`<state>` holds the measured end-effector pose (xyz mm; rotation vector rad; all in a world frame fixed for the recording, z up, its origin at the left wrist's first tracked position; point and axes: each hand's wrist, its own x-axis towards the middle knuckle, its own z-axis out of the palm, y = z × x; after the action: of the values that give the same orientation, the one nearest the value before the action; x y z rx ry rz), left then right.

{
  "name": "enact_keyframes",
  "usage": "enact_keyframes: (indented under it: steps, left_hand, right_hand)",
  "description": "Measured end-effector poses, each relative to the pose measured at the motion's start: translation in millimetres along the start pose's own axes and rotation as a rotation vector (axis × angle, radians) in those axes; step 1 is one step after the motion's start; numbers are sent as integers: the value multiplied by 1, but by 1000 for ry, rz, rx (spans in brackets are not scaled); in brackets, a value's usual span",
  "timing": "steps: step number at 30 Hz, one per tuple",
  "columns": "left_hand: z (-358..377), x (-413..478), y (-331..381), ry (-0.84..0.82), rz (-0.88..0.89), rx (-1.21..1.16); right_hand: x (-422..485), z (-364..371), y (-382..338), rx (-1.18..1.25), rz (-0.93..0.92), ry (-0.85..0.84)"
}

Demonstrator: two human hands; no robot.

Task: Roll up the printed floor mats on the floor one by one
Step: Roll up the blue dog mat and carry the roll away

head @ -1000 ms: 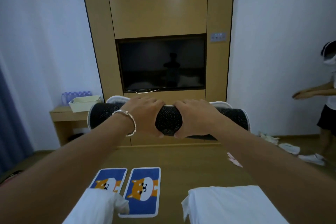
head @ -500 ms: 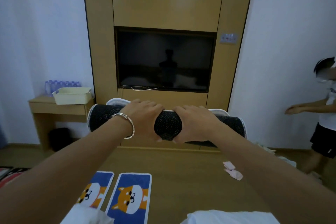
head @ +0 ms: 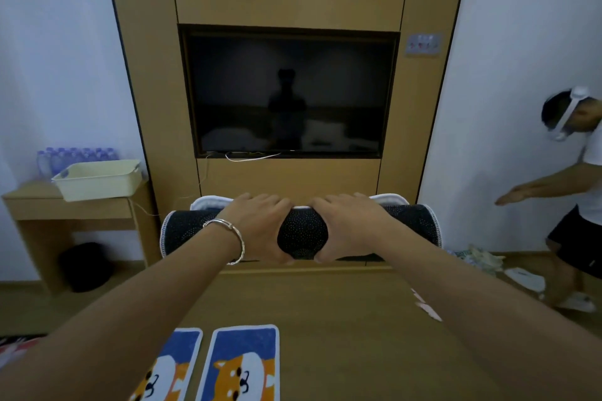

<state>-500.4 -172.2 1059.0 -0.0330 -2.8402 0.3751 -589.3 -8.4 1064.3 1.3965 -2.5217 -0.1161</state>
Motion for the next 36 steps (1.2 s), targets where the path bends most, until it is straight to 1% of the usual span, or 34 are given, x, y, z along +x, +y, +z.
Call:
enact_keyframes:
  steps: [6, 10, 13, 17, 19, 22, 26, 28, 29, 31, 33, 35, 36]
  left_hand:
    - [47, 85, -26, -35, 7, 18]
    - [71, 165, -42, -23, 3, 43]
    - [88, 232, -47, -61, -21, 31]
    - [118, 310, -60, -99, -106, -48]
    - [140, 336, -66, -175, -145, -91]
    - [185, 372, -73, -194, -233, -130]
    - [244, 426, -84, -204, -374, -193]
    - [269, 459, -96, -211, -499, -301]
    - [282, 477, -102, -205, -569, -392]
    - [308, 515, -117, -145, -723, -664]
    - [332, 559, -132, -37, -872, -1003]
    - [351, 602, -142, 95, -993, -1332]
    - [360, 620, -144, 141, -1044, -1470]
  right_hand:
    - [71, 43, 57, 45, 10, -18]
    - [130, 67, 117, 49, 8, -4]
    - [177, 81, 172, 33, -10, -20]
    - [242, 101, 229, -32, -73, -16]
    - [271, 117, 244, -54, -118, -37]
    - [314, 151, 266, -85, -173, -60]
    - [367, 202, 299, -80, -198, 5]
    - [393, 221, 321, -60, -185, 76]
    - [405, 227, 334, -33, -156, 95]
    - [432, 237, 362, 44, -63, 96]
    - [460, 247, 390, 207, 75, 17]
    - [484, 264, 410, 455, 192, -141]
    - [493, 276, 415, 556, 213, -226]
